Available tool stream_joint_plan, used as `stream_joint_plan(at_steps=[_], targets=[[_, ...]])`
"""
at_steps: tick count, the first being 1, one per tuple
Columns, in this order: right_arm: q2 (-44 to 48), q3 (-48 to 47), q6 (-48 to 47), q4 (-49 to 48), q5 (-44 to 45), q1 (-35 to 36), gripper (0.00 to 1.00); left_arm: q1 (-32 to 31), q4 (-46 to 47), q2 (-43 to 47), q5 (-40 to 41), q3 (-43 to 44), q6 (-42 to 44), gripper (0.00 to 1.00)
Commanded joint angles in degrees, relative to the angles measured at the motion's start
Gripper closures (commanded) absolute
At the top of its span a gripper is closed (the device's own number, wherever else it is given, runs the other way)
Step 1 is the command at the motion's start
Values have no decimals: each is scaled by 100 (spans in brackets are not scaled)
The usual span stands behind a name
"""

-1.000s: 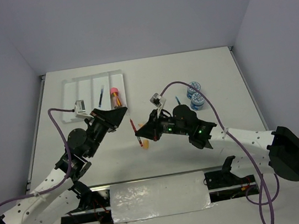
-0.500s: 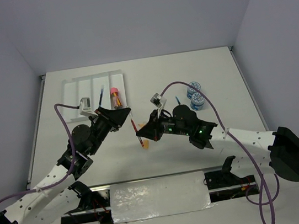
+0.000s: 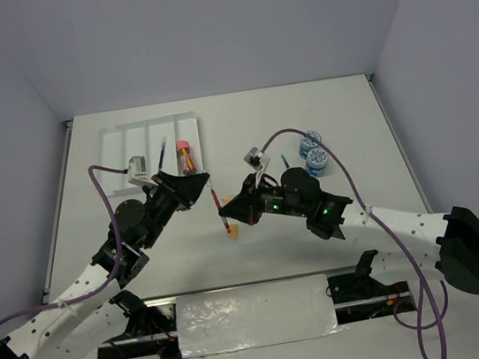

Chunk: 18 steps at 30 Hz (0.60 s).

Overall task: Sort the stationery into containers
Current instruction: Close the pen cap on the pen.

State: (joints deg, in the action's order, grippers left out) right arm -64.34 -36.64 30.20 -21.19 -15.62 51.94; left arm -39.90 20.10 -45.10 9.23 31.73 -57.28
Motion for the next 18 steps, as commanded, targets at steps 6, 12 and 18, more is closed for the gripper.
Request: stream_joint_plan(at_steps=[6, 12, 18], targets=[[27, -282, 48, 36, 94, 53, 100, -18, 381, -7, -159, 185, 155, 100], [17, -326, 57, 45, 94, 44, 100, -9, 416, 28, -238, 167, 208, 100], [44, -449, 74, 98, 24, 44, 100, -18, 469, -7, -282, 88, 261, 100]])
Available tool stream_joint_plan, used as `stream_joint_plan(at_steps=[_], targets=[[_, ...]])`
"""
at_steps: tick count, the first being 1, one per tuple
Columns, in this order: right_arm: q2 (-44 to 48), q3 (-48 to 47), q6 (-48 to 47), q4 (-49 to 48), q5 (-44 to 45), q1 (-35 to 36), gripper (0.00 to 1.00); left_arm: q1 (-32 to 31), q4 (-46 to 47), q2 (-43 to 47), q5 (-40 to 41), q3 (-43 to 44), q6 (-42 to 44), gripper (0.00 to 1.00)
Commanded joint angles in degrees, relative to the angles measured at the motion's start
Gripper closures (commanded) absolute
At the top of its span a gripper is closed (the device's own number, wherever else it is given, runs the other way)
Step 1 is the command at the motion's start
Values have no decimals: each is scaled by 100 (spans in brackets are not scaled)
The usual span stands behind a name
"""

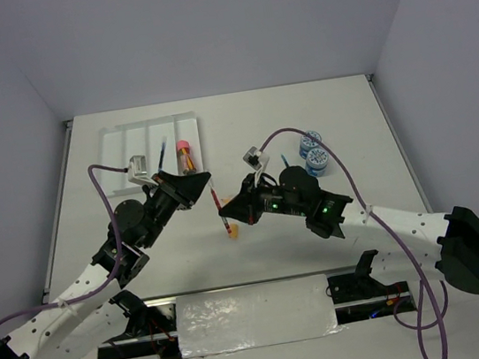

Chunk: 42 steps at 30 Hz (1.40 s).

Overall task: Sort the stationery into containers
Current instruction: Close the pen cap on the pen.

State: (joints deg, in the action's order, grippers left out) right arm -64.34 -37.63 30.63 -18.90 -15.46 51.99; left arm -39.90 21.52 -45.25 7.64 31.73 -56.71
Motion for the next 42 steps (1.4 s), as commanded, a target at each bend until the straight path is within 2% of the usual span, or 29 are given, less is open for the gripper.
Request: stream_joint_plan(at_steps=[1, 14, 28, 42], targets=[[61, -359, 31, -132, -9, 40, 100, -18, 370, 8, -122, 71, 213, 100], [228, -333, 66, -9, 17, 40, 100, -18, 379, 34, 36, 36, 362, 100], [79, -640, 233, 184, 123, -66, 100, -18, 986, -89, -508, -105, 432, 100], [62, -799, 619, 220, 193, -119, 100, -18, 889, 61, -386, -211, 538, 100]])
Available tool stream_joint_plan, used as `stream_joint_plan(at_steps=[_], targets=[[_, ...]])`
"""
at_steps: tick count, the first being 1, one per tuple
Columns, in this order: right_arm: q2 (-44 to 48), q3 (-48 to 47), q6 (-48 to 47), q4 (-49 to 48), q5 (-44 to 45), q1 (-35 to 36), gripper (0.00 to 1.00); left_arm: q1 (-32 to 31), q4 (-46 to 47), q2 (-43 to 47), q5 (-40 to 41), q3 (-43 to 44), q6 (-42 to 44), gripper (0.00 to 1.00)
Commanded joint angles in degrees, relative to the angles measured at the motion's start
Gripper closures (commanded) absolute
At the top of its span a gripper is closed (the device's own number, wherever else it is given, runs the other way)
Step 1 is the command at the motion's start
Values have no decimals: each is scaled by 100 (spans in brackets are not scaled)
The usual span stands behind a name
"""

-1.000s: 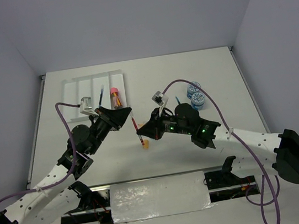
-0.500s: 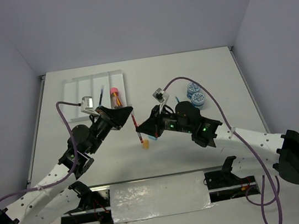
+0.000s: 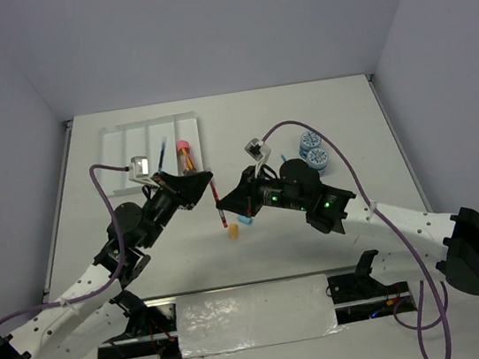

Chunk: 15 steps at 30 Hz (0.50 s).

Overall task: Sort the stationery into containers
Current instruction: Close the pen cap on the pen.

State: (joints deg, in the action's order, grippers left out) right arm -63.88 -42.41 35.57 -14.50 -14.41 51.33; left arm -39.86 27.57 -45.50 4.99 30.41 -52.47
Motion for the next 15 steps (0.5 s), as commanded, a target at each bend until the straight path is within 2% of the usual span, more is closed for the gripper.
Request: stream_joint_plan(at_steps=[1, 9, 15], targets=[[16, -329, 125, -211, 114, -44, 100, -22, 275, 85, -113, -79, 105, 100], [-28, -636, 231, -44, 228, -44, 100, -22, 292, 137, -112, -141, 87, 100], [-99, -734, -445, -472, 203, -88, 100, -22, 415, 129, -367, -185, 149, 100]])
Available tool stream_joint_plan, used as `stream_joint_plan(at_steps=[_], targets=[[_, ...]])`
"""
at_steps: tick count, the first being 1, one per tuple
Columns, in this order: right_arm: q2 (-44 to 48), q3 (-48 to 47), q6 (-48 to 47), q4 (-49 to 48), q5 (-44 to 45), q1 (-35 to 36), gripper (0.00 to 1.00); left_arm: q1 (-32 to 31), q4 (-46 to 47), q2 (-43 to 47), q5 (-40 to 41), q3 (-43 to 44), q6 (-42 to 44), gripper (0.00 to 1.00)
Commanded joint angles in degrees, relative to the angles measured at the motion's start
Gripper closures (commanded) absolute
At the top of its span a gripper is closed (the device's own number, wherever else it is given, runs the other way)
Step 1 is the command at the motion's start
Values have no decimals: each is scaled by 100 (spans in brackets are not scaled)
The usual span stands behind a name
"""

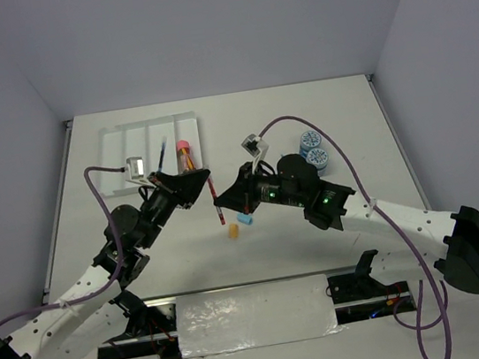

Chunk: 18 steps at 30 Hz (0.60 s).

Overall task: Sort the stationery into containers
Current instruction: Close the pen cap on the pen.

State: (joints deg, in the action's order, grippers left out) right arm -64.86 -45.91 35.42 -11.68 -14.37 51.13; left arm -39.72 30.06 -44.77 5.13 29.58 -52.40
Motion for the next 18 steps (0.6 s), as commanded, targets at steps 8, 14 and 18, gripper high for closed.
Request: stream_joint_plan(at_steps=[8, 14, 18], targets=[[8, -121, -1906, -1248, -364, -60, 100, -35, 280, 206, -1082, 135, 976, 84], [149, 12, -2197, -1257, -619, -51, 100, -44, 606, 320, -1734, 179, 1645, 67], [202, 21, -2294, -1222, -707, -60, 100, -35, 737, 364, -2005, 179, 1847, 61]])
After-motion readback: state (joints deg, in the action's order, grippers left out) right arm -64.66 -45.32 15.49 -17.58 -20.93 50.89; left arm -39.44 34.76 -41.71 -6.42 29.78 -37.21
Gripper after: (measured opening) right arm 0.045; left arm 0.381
